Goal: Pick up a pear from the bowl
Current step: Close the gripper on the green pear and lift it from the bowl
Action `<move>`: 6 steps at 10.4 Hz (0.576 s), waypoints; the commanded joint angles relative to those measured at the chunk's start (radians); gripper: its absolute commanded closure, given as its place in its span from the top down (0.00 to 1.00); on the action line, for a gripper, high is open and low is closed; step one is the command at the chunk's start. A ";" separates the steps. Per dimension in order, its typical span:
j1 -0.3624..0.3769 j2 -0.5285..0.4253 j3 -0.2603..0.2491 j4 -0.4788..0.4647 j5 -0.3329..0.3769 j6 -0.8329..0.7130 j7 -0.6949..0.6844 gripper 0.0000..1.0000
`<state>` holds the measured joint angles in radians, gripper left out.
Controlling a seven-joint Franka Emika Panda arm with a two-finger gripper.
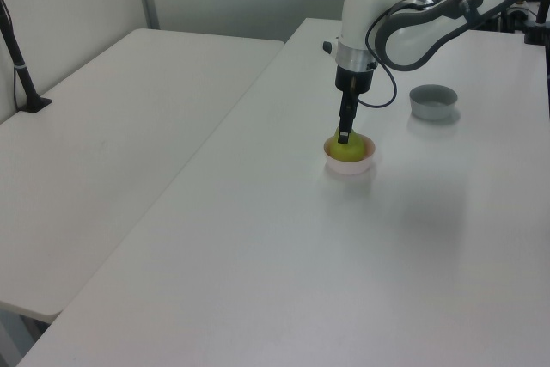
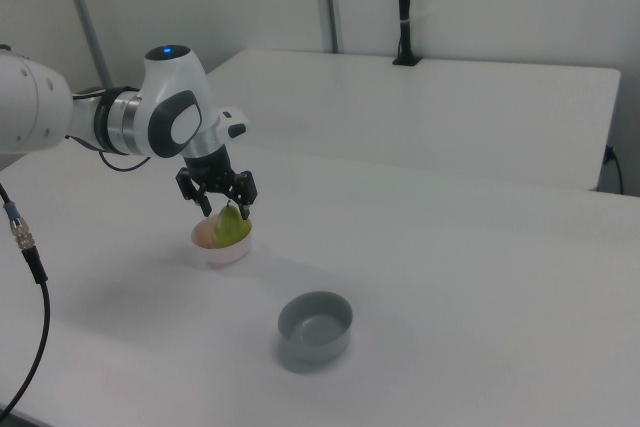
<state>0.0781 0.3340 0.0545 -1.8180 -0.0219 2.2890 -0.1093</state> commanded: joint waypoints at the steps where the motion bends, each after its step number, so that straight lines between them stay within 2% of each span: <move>1: 0.015 0.008 -0.008 -0.014 0.008 0.023 0.019 0.55; 2: 0.017 0.010 -0.008 -0.014 0.008 0.023 0.019 0.43; 4: 0.017 0.011 -0.008 -0.014 0.008 0.023 0.020 0.11; 5: 0.017 0.010 -0.008 -0.014 0.011 0.023 0.020 0.00; 6: 0.017 0.007 -0.008 -0.014 0.011 0.020 0.020 0.00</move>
<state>0.0807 0.3459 0.0540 -1.8141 -0.0221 2.2905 -0.1075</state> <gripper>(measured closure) 0.502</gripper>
